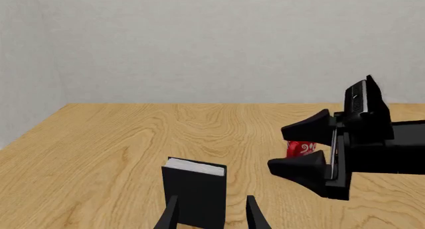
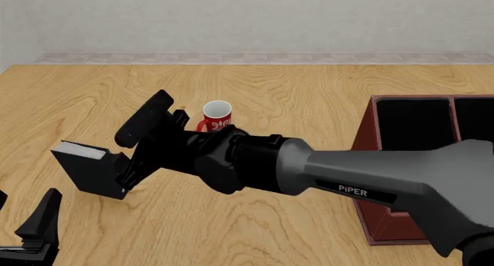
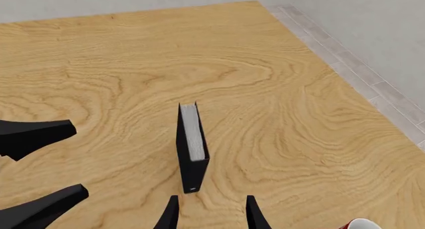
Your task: Pick up the book and place it in the left compartment of the caddy.
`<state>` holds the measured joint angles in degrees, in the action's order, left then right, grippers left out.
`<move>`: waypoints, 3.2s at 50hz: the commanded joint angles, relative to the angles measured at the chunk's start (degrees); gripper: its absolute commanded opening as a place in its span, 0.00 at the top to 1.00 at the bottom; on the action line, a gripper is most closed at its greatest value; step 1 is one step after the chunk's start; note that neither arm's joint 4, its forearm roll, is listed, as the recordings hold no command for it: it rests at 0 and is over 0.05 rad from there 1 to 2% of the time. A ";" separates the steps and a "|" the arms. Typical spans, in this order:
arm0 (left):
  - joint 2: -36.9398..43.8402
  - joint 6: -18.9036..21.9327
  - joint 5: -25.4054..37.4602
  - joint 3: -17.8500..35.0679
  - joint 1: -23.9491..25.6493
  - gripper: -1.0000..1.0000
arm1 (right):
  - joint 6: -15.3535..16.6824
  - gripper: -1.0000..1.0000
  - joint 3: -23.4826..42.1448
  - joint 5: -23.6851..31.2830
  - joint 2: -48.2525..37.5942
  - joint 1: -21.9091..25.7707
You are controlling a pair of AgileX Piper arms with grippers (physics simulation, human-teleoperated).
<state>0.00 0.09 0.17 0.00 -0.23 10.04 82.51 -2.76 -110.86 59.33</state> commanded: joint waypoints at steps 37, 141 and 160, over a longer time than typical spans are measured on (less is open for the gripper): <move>0.07 0.06 -0.21 0.02 0.22 0.00 | -0.28 0.00 11.03 1.08 -11.27 -0.76; 0.07 0.07 -0.21 0.02 0.24 0.00 | -0.44 0.00 28.17 10.65 -26.06 1.84; 0.07 0.05 -0.21 0.02 0.22 0.00 | 0.52 0.00 31.44 13.55 -27.95 2.21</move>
<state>0.00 0.09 0.17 0.00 -0.23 9.96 112.77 9.50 -138.08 61.10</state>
